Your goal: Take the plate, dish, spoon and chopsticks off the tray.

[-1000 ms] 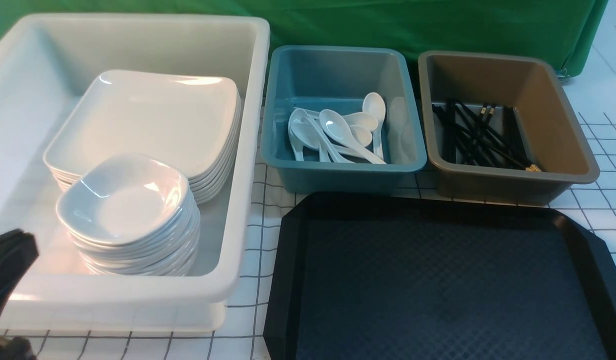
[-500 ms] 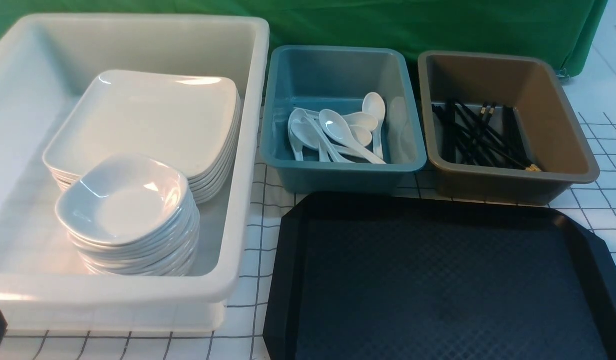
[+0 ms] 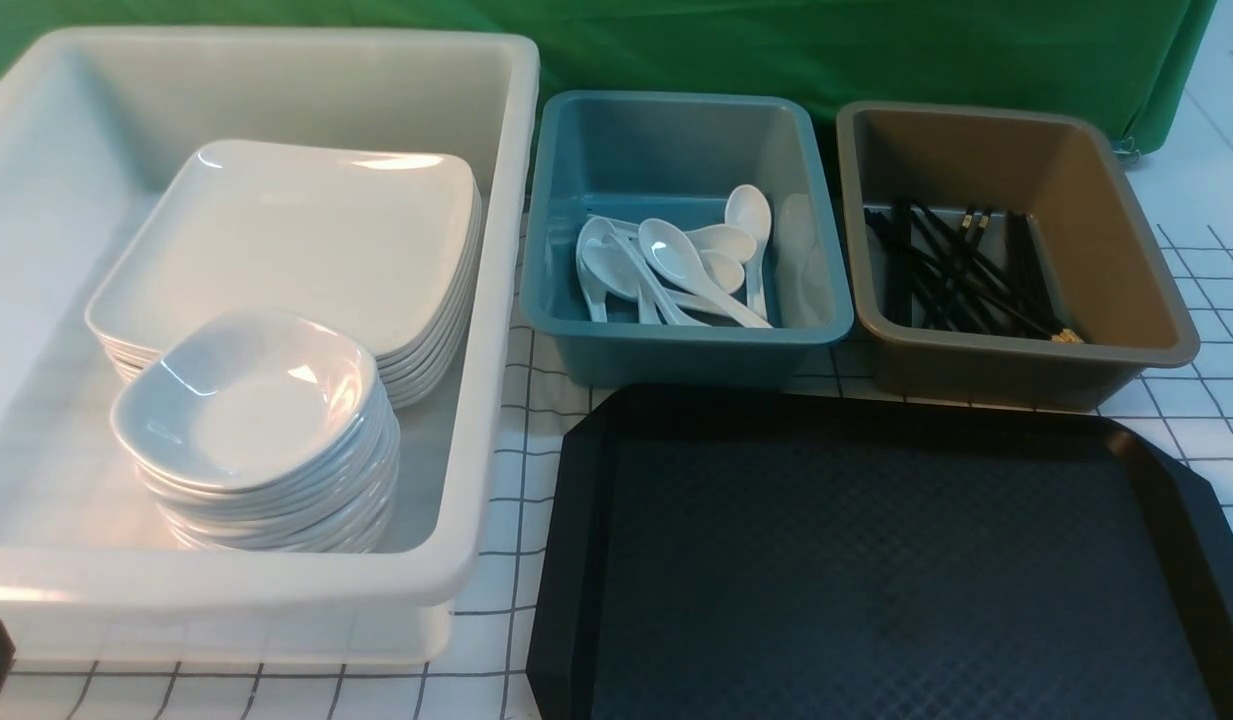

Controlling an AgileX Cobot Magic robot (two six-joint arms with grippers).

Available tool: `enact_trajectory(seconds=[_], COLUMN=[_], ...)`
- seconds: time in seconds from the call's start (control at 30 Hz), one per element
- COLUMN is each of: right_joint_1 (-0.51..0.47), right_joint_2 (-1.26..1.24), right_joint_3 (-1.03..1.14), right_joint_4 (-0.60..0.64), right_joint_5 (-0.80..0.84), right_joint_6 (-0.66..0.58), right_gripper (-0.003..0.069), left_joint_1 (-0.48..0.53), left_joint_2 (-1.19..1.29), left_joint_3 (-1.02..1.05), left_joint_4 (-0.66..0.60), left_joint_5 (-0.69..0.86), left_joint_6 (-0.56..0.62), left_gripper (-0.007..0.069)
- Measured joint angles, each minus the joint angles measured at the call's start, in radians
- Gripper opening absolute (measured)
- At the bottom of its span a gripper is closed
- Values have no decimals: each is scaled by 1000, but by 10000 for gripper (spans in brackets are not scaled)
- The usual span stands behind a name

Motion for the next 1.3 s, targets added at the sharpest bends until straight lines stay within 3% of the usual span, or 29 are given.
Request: enact_trajectory(seconds=[0.83,1.03,1.3], right_joint_1=[0,0,0], right_joint_2=[0,0,0], right_joint_3=[2,44,53], right_joint_4=[0,45,60], right_joint_5=[-5,-43,-32], right_joint_6=[-2,-80,-97], right_gripper=[221,230,237], left_joint_1=[0,0,0], left_joint_2=[0,0,0], left_joint_3=[0,0,0], left_joint_4=[0,15,19], left_joint_5=[0,0,0], left_joint_6=[-1,-1,-1], left_gripper=[0,0,0])
